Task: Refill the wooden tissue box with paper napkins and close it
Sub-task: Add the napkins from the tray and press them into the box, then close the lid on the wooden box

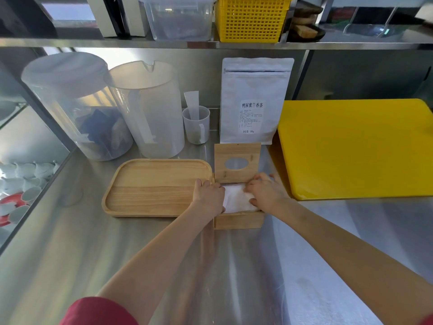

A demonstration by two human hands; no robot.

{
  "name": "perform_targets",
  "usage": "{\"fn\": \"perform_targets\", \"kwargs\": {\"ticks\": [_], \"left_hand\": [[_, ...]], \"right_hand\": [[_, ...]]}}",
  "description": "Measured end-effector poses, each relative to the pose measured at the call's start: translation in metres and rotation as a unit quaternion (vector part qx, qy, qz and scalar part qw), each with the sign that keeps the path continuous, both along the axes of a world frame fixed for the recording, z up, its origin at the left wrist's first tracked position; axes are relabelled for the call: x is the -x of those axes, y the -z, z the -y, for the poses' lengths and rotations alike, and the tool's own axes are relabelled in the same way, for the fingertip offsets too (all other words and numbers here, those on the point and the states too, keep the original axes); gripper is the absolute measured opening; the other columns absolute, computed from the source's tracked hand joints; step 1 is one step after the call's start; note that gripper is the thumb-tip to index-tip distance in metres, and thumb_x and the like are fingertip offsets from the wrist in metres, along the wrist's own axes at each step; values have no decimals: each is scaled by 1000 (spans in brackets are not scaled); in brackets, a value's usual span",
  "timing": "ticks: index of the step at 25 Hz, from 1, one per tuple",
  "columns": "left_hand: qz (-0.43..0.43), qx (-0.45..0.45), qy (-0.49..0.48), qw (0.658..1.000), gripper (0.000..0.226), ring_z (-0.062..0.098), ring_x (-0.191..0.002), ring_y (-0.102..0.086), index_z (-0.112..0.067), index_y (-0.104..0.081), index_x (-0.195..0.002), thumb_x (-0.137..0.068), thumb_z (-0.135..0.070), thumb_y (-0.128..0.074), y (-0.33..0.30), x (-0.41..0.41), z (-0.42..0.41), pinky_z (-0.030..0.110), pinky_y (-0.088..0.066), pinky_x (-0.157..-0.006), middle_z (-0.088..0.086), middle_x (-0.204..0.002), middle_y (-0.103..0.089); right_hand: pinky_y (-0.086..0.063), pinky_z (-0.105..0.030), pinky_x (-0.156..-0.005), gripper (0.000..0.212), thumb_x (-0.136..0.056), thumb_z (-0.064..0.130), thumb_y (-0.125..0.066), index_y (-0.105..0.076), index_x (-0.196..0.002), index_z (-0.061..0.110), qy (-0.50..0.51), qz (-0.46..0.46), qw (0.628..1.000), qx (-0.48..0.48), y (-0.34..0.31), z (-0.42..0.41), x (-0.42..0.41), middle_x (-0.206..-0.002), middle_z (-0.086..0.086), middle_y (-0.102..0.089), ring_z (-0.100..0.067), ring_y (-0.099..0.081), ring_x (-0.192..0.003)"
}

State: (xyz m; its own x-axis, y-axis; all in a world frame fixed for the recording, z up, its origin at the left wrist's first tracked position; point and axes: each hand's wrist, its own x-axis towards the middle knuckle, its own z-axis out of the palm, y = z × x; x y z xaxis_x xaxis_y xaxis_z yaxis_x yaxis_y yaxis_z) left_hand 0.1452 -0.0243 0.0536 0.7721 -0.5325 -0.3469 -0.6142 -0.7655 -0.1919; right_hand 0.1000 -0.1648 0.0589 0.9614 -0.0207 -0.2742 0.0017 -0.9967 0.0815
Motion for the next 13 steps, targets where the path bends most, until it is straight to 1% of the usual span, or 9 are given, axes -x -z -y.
{"fn": "perform_targets", "kwargs": {"ticks": [3, 5, 6, 8, 10, 12, 13], "left_hand": [[0, 15, 6, 1000, 49, 25, -127, -43, -15, -43, -133, -90, -38, -48, -1, 1, -2, 39, -26, -105, 3, -139, -48], [3, 55, 6, 998, 48, 26, -127, -44, -17, -41, -135, -91, -36, -46, -6, 3, -6, 38, -28, -104, 4, -138, -51], [4, 88, 1, 996, 46, 26, -125, -46, -17, -42, -135, -92, -34, -45, -9, 4, -8, 38, -30, -103, 5, -137, -53], [23, 165, -17, 986, 39, 28, -120, -50, -14, -46, -130, -94, -29, -43, -19, 7, -12, 38, -34, -99, 8, -131, -57], [46, 237, -37, 970, 36, 29, -119, -51, -11, -46, -127, -94, -23, -42, -30, 6, -15, 38, -37, -96, 9, -128, -57], [65, 291, -56, 953, 38, 28, -121, -50, -9, -43, -129, -93, -21, -43, -41, 2, -15, 37, -39, -96, 8, -130, -53], [79, 306, -61, 947, 40, 27, -121, -49, -9, -41, -131, -92, -20, -45, -45, -1, -16, 36, -39, -96, 8, -131, -51]], "right_hand": [[-14, -45, -116, 42, -91, 25, -50, -46, -133, 23, -2, 7, 1000, -15, 1, 0, 4, -142, 2, -46, -18, -28, -136], [-16, -43, -115, 38, -92, 27, -48, -48, -130, 24, -1, 30, 999, -41, -1, 2, 9, -141, 3, -47, -16, -34, -134], [-20, -41, -114, 35, -92, 27, -47, -50, -127, 24, 4, 51, 997, -60, -4, 2, 12, -138, 3, -49, -17, -38, -131], [-31, -37, -106, 29, -93, 26, -45, -56, -120, 21, 14, 103, 989, -102, -12, 5, 19, -131, 0, -54, -19, -48, -121], [-42, -37, -93, 26, -93, 22, -48, -60, -114, 15, 19, 174, 975, -138, -23, 8, 21, -121, -6, -57, -24, -55, -109], [-47, -41, -85, 27, -90, 15, -52, -61, -115, 10, 24, 257, 952, -167, -35, 12, 18, -116, -12, -57, -30, -57, -103], [-46, -42, -86, 30, -89, 13, -52, -59, -118, 9, 30, 284, 943, -171, -40, 14, 14, -119, -14, -56, -31, -57, -106]]}}
